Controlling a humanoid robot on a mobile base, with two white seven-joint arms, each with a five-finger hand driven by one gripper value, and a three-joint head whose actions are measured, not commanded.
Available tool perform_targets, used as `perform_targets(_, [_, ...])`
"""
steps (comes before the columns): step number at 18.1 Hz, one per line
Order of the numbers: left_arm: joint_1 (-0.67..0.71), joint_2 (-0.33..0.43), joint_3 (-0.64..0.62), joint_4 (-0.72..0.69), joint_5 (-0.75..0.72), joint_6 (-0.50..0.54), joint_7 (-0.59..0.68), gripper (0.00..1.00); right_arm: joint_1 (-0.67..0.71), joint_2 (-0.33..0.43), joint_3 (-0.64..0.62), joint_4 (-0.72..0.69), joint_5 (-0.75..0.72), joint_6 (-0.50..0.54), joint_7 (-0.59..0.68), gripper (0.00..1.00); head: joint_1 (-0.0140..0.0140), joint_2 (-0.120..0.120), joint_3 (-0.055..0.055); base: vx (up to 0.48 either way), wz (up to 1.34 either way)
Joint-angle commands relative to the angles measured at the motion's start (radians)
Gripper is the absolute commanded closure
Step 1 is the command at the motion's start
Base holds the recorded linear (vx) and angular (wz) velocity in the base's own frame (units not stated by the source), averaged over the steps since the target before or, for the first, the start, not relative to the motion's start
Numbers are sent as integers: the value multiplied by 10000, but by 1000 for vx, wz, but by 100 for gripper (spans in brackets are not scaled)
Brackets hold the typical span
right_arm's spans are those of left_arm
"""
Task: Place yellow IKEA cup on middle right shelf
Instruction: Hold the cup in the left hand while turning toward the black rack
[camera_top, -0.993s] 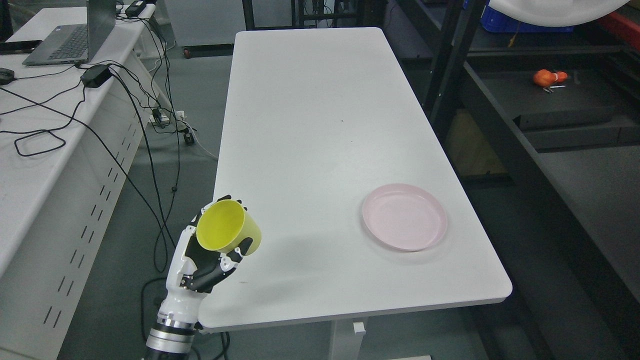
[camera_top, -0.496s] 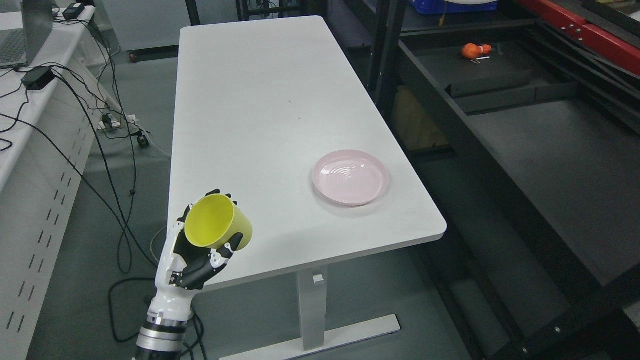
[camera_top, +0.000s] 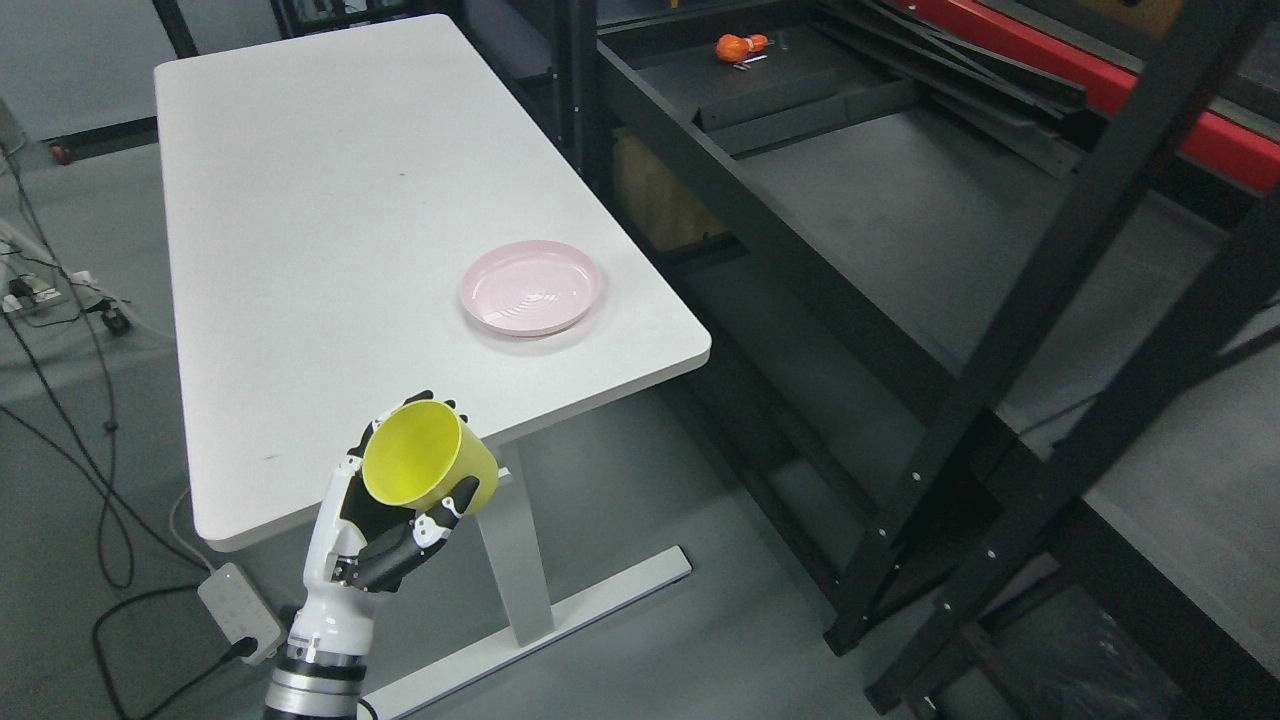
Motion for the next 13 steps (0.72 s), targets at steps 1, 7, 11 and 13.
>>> perform_targets(1, [59,175,-248,-34,4,19,-3,98,138,-175,169,0,-245,8,-36,1,0,0,0,-236,-470])
perform_targets(7, [-2,175,-278,-18,4,50,-3,98,138,-175,169,0,-245,8,-36,1,0,0,0,-243,-643])
perform_targets(11, [-2,175,-279,-3,4,65,-3,98,138,-175,169,0,-245,8,-36,1,0,0,0,-236,-833])
perform_targets(13, [-2,175,-294,12,19,81,-3,98,138,-175,169,0,-245,8,-36,1,0,0,0,-224,-933])
